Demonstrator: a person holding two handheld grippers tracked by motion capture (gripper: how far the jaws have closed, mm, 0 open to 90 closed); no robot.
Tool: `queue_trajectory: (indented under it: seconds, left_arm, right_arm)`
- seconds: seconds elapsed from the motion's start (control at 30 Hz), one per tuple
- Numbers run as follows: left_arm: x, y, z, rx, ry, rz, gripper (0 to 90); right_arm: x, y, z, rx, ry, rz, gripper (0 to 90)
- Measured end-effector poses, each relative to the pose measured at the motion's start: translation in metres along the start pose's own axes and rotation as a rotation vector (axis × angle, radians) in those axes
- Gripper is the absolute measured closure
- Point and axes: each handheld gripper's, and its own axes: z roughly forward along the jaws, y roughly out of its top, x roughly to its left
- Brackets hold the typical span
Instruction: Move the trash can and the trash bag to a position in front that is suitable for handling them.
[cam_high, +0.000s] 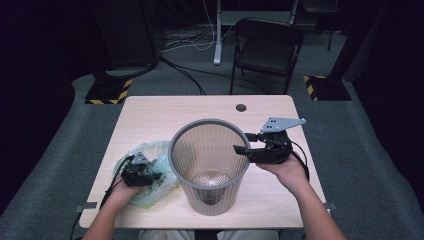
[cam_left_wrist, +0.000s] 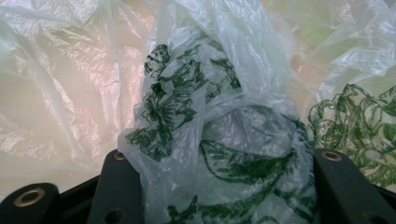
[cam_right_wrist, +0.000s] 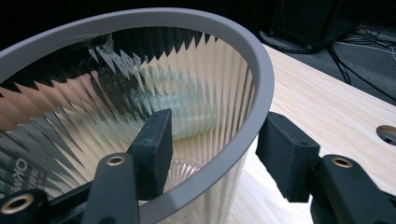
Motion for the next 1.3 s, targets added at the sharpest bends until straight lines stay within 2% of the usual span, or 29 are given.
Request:
queue_trajectory:
  seconds: [0.13, 0.23, 0.43, 0.63, 0.87, 1.2, 1.3]
  left_arm:
    - [-0.001, 0.000, 0.000, -0.001, -0.003, 0.003, 52.3]
    - [-0.002, 0.001, 0.000, 0.002, -0.005, 0.005, 54.9]
    - [-0.002, 0.002, -0.001, 0.015, -0.013, 0.002, 61.1]
    - [0.000, 0.003, -0.007, 0.026, -0.021, -0.006, 64.0]
    - [0.000, 0.009, -0.018, -0.007, -0.025, -0.010, 64.5]
    - [0.004, 0.018, -0.032, -0.044, -0.036, -0.047, 65.1]
    - [0.004, 0.021, -0.036, -0.056, -0.035, -0.045, 65.3]
  right_arm:
    - [0.001, -0.001, 0.000, -0.009, -0.004, -0.011, 39.9]
    - [0.000, 0.001, -0.004, -0.027, -0.011, -0.001, 37.8]
    - [0.000, 0.008, -0.022, -0.071, -0.032, -0.009, 36.8]
    - [0.000, 0.005, -0.039, -0.084, -0.051, -0.030, 36.4]
    - [-0.002, -0.004, -0.047, -0.069, -0.063, -0.032, 36.0]
    - [-0.006, -0.015, -0.053, -0.059, -0.077, -0.032, 35.8]
    - [-0.007, -0.016, -0.054, -0.060, -0.076, -0.028, 35.7]
